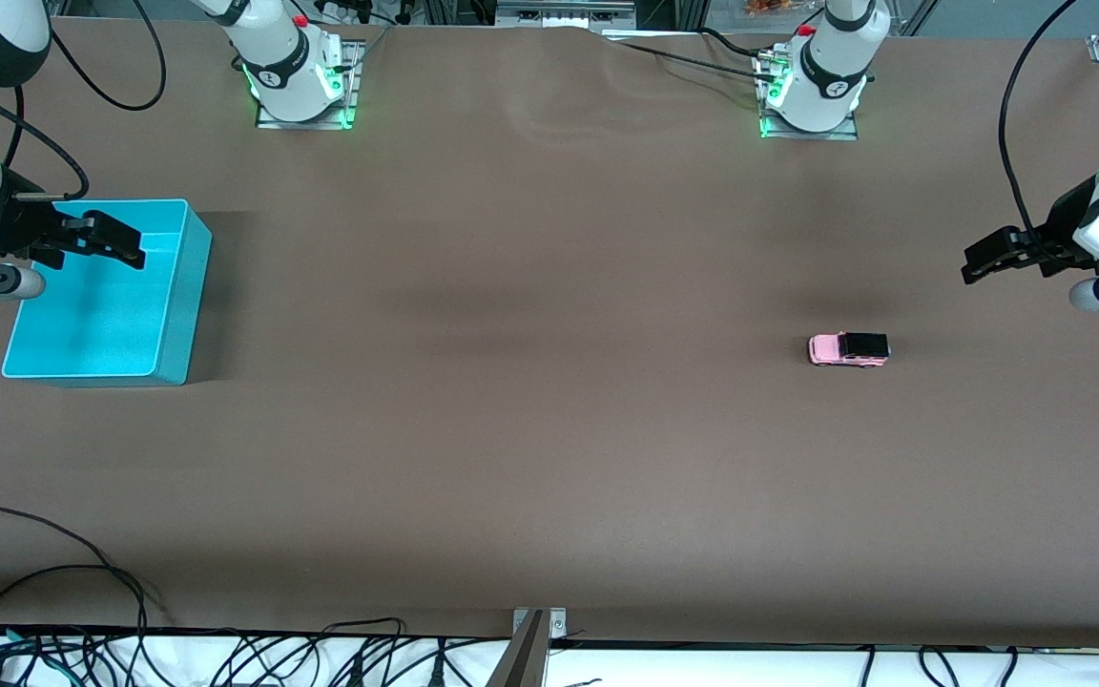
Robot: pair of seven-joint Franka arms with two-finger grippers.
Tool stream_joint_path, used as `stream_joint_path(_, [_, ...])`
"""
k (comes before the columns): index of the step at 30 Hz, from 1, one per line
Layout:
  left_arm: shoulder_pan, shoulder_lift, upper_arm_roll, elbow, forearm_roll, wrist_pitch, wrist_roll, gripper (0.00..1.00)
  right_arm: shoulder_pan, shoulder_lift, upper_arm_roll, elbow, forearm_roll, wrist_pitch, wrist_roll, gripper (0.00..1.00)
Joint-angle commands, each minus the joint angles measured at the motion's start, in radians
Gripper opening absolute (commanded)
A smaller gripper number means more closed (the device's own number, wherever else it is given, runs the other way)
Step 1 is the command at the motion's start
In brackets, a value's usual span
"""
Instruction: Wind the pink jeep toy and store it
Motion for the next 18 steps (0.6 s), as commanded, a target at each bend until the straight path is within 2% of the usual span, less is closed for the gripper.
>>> stream_joint_path(1, [-0.004,0.003,0.000,0.023,0.008,-0.002,0.001,1.00,0.003,0.011,-0.004,0.031,-0.013,-0.019,0.002,1.00])
stream_joint_path(18, [0.004,0.034,0.000,0.034,0.007,-0.008,0.001,1.00,0.009,0.011,0.002,0.031,-0.031,-0.054,0.002,1.00])
